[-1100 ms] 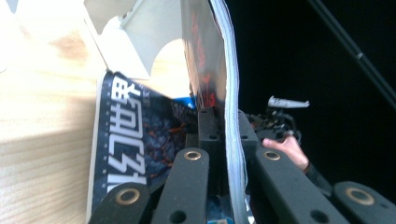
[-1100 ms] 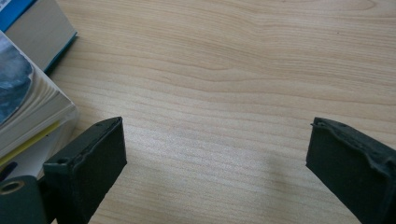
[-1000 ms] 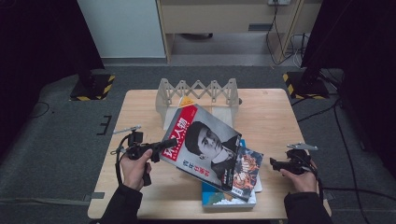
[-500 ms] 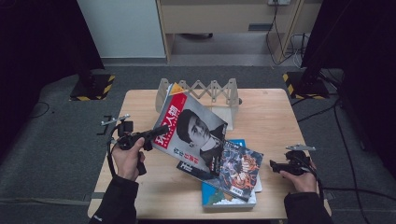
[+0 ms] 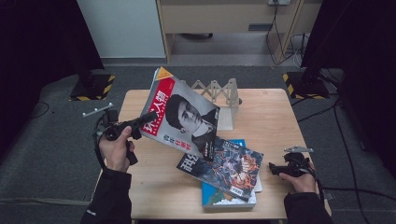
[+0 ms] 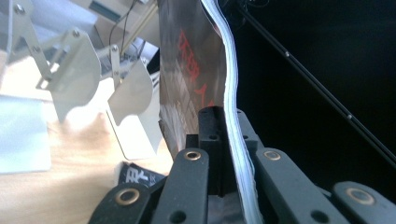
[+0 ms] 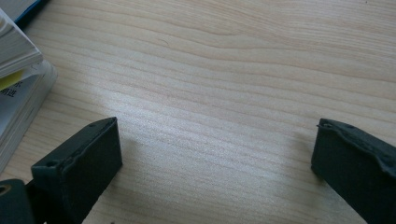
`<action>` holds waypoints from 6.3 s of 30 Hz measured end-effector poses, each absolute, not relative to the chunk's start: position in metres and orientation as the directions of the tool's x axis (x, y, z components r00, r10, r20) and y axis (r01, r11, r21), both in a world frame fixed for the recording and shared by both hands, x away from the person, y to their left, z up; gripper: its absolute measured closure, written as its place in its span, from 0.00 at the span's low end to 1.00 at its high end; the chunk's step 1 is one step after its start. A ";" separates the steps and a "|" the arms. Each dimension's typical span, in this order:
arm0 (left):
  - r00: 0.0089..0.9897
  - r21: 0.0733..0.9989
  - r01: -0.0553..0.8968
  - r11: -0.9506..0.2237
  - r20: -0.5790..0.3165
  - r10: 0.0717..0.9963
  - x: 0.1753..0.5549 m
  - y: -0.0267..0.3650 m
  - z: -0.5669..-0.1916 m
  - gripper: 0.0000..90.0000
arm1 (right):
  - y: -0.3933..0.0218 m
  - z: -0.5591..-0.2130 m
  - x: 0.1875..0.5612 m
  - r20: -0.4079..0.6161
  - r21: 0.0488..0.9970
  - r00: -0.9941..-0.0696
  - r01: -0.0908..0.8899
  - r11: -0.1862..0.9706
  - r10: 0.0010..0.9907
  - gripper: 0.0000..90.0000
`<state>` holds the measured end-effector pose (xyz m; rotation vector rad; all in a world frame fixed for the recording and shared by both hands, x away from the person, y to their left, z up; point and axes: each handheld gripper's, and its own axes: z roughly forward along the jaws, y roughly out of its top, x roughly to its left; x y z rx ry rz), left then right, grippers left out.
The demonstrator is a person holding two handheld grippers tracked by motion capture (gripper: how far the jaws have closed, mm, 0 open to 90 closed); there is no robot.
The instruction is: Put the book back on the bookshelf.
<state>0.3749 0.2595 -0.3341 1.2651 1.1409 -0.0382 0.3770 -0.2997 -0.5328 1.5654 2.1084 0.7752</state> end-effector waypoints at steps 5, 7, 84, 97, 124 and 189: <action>0.494 0.732 0.562 0.385 -0.670 0.554 0.375 0.271 -0.327 0.95 | -0.300 -0.535 0.376 0.007 0.662 -0.302 0.716 0.222 0.953 0.00; 0.490 0.731 0.562 0.387 -0.671 0.556 0.375 0.275 -0.325 0.96 | -0.300 -0.536 0.376 0.005 0.667 -0.299 0.712 0.219 0.954 0.00; 0.249 0.845 0.507 0.167 -0.329 0.911 0.448 0.272 -0.305 0.96 | -0.300 -0.540 0.373 0.008 0.702 -0.295 0.682 0.205 0.956 0.00; 0.212 0.874 0.482 0.060 -0.183 0.960 0.460 0.245 -0.303 0.96 | -0.300 -0.540 0.373 0.005 0.704 -0.295 0.680 0.206 0.955 0.00; 0.221 0.857 0.515 0.003 -0.135 0.966 0.474 0.235 -0.324 0.95 | -0.300 -0.540 0.374 0.004 0.704 -0.297 0.679 0.208 0.955 0.00; 0.207 0.922 0.386 -0.033 -0.052 0.977 0.476 0.229 -0.331 0.77 | -0.300 -0.540 0.374 0.007 0.702 -0.298 0.681 0.208 0.954 0.00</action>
